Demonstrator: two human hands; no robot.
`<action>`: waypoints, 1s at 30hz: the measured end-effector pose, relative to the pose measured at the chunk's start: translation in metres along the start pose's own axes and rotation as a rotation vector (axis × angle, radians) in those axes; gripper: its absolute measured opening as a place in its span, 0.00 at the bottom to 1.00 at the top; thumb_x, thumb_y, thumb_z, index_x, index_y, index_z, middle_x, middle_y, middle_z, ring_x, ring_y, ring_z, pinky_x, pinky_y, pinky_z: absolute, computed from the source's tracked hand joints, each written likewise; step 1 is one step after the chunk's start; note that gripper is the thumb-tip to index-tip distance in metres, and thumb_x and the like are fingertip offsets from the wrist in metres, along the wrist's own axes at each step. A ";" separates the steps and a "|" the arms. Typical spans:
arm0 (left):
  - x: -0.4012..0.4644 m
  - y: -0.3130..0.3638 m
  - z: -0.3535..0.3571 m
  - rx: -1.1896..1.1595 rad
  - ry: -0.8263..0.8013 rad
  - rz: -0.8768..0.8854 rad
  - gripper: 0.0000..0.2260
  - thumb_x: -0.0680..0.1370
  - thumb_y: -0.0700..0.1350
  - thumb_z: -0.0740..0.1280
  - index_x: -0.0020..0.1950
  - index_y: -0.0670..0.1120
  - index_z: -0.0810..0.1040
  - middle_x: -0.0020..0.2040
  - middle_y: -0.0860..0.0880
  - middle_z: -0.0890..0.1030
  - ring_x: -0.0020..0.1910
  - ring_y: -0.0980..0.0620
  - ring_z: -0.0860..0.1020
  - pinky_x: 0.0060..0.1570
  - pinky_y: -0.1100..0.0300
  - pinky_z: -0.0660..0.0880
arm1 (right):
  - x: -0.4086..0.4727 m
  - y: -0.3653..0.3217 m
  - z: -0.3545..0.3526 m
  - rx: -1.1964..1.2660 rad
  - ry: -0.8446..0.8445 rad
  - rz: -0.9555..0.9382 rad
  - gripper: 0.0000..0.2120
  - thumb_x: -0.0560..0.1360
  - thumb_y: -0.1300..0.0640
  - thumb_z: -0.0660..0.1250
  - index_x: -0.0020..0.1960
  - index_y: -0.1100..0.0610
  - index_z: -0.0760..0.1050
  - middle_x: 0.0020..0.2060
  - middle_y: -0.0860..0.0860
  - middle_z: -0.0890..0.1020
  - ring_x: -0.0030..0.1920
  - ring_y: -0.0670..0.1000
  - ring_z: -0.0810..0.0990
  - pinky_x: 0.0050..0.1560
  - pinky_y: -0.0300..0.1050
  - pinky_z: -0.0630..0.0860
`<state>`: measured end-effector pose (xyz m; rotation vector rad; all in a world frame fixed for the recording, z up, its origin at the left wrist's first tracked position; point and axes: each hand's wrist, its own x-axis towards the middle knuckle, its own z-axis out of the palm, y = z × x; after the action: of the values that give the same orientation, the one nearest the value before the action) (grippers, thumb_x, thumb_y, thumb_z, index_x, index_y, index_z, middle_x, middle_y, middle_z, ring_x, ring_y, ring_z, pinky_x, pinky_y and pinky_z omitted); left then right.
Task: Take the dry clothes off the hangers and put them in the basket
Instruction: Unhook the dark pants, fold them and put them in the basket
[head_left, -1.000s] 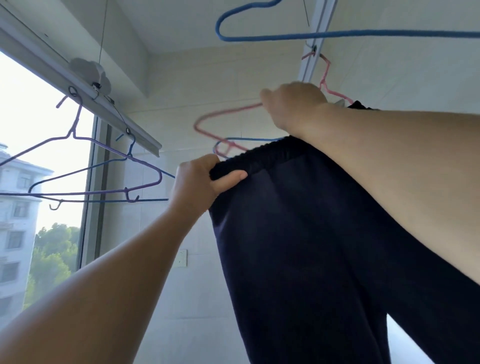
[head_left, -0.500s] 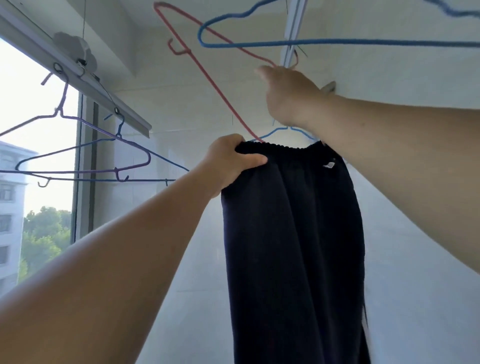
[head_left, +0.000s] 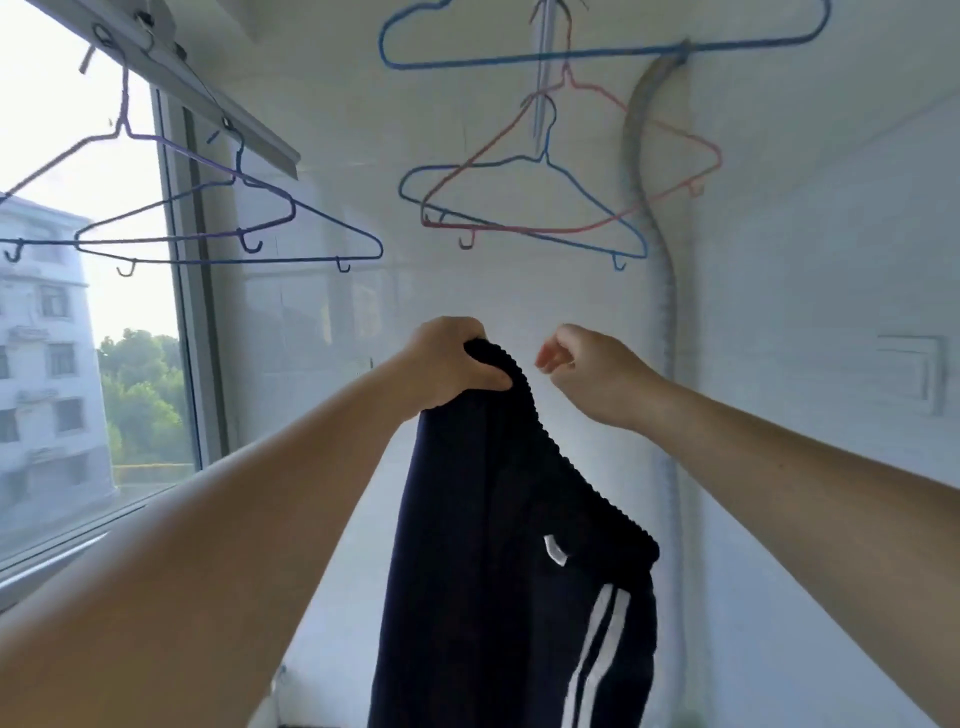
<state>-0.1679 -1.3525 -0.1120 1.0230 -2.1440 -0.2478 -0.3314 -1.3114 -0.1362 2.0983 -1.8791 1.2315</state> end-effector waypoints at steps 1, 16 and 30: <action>-0.014 -0.001 0.004 -0.011 0.001 -0.036 0.16 0.69 0.46 0.75 0.33 0.47 0.67 0.34 0.50 0.69 0.34 0.51 0.68 0.31 0.61 0.65 | -0.020 0.008 0.008 0.075 -0.073 0.027 0.08 0.76 0.61 0.55 0.50 0.53 0.72 0.51 0.50 0.77 0.52 0.51 0.75 0.49 0.43 0.72; -0.229 0.030 0.025 0.009 0.210 -0.449 0.13 0.68 0.47 0.75 0.40 0.44 0.72 0.42 0.46 0.73 0.39 0.49 0.72 0.32 0.62 0.69 | -0.229 0.047 0.052 0.063 -0.571 -0.118 0.16 0.71 0.45 0.68 0.53 0.54 0.80 0.70 0.47 0.63 0.68 0.49 0.65 0.63 0.43 0.65; -0.414 0.074 0.005 0.147 -0.220 -0.793 0.12 0.68 0.51 0.75 0.40 0.45 0.78 0.36 0.47 0.77 0.35 0.51 0.74 0.35 0.61 0.67 | -0.280 0.016 -0.007 0.240 -0.710 -0.131 0.13 0.72 0.48 0.70 0.37 0.58 0.79 0.30 0.49 0.75 0.33 0.47 0.72 0.35 0.38 0.66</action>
<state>-0.0444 -0.9996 -0.3044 1.9804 -1.8514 -0.5998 -0.3294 -1.0856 -0.3030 3.0318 -1.8167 0.7617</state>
